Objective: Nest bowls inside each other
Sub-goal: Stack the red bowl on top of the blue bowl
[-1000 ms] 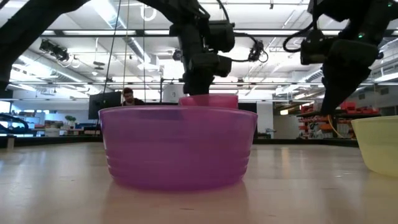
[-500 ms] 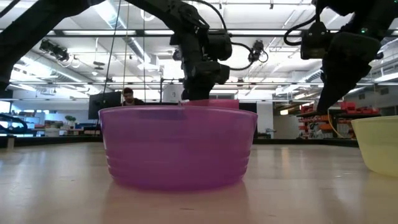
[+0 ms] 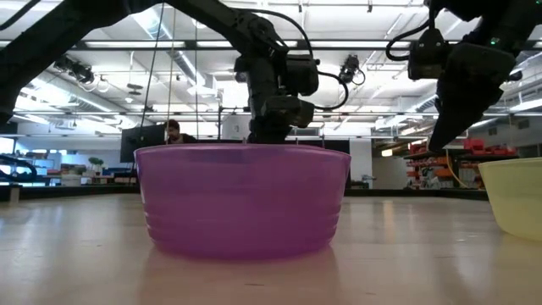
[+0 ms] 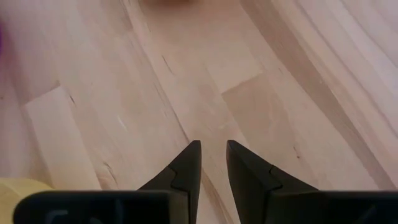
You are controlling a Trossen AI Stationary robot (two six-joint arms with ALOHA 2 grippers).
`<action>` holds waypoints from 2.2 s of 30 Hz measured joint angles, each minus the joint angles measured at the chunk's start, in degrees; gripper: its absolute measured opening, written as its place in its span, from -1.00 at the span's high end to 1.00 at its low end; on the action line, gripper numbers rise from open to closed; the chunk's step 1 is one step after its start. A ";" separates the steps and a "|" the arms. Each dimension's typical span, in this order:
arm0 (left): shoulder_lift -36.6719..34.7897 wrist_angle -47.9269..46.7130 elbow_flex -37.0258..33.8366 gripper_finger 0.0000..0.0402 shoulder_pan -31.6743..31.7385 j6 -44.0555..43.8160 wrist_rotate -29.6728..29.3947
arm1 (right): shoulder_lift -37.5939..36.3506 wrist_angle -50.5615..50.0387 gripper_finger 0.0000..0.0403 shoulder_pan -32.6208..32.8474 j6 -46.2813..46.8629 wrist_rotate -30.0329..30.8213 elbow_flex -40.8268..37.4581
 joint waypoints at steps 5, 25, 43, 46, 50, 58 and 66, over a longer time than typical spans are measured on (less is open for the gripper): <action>0.15 -0.03 -0.04 0.93 -0.67 1.36 4.05 | 0.00 -0.04 0.58 0.00 -0.16 0.41 0.00; 0.20 -2.21 2.38 0.91 -2.03 1.29 5.14 | 0.00 0.42 0.58 -0.02 -1.18 1.14 0.00; 0.20 0.36 1.81 0.79 -2.03 -0.18 0.08 | 0.00 0.76 0.58 -0.02 -1.21 1.14 0.02; 0.20 0.29 1.81 0.81 -2.31 -0.17 0.12 | 0.00 0.76 0.58 -0.02 -1.23 1.14 0.02; 0.20 0.12 1.81 0.84 -3.16 -0.15 0.16 | 0.00 0.76 0.58 -0.03 -1.66 1.14 0.02; 0.20 -1.74 1.81 0.84 -4.06 0.15 0.24 | 0.00 0.79 0.58 -0.04 -1.66 1.14 0.02; 0.17 -1.68 1.81 0.96 -4.91 1.56 0.32 | 0.00 0.81 0.58 -0.04 -1.66 1.14 0.04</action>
